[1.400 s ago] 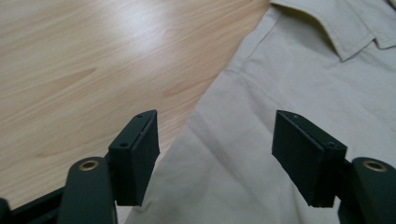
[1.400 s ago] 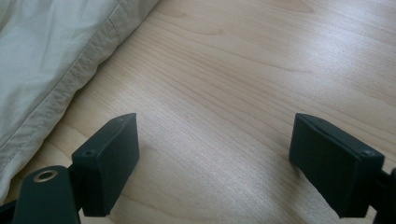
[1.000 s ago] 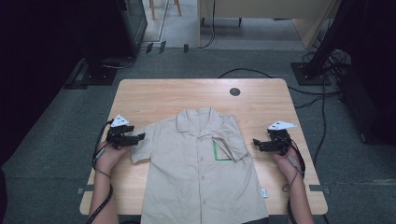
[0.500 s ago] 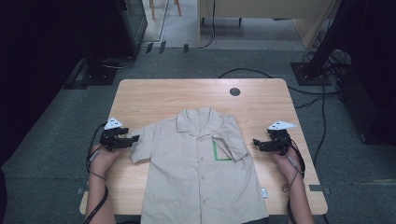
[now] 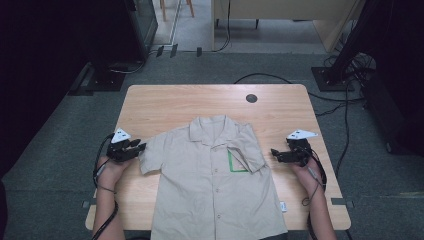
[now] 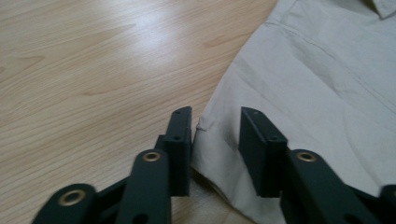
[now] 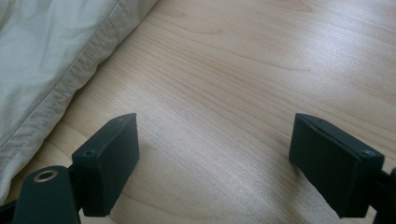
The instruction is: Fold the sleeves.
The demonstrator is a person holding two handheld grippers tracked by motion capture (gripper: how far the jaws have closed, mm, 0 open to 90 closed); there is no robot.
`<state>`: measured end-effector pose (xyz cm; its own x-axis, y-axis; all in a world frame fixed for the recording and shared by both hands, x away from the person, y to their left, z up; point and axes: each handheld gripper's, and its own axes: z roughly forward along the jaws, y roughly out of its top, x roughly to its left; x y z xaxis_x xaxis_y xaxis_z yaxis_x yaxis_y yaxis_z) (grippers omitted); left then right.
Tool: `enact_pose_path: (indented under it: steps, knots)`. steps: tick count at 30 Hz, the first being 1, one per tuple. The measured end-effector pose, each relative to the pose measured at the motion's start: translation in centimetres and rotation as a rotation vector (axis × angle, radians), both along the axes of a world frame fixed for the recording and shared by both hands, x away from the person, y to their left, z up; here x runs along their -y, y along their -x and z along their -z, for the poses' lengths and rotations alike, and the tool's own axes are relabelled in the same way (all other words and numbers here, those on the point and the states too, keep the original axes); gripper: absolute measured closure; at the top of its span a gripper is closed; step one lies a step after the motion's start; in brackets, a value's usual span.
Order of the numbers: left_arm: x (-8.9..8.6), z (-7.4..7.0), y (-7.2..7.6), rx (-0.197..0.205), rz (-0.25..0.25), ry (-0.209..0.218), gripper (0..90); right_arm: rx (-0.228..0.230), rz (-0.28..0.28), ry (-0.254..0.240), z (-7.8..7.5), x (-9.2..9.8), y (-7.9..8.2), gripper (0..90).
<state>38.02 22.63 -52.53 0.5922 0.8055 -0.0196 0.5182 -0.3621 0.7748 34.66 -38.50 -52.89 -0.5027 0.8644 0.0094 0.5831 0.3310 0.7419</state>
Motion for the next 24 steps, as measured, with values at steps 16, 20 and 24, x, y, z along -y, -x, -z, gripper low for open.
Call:
enact_pose_path:
  steps: [16,20,24]
  knots:
    - [0.3,-0.8,0.0,-0.037,0.036,0.064,87.9,0.0,0.002,0.0,0.0,0.0,0.0,15.6]
    - [0.4,-1.6,0.2,-0.021,0.04,0.106,87.8,0.001,0.003,0.0,0.0,0.0,0.0,15.6]
    - [0.6,-2.7,0.4,-0.002,0.037,0.129,87.7,0.001,0.003,0.0,0.0,0.0,0.0,15.6]
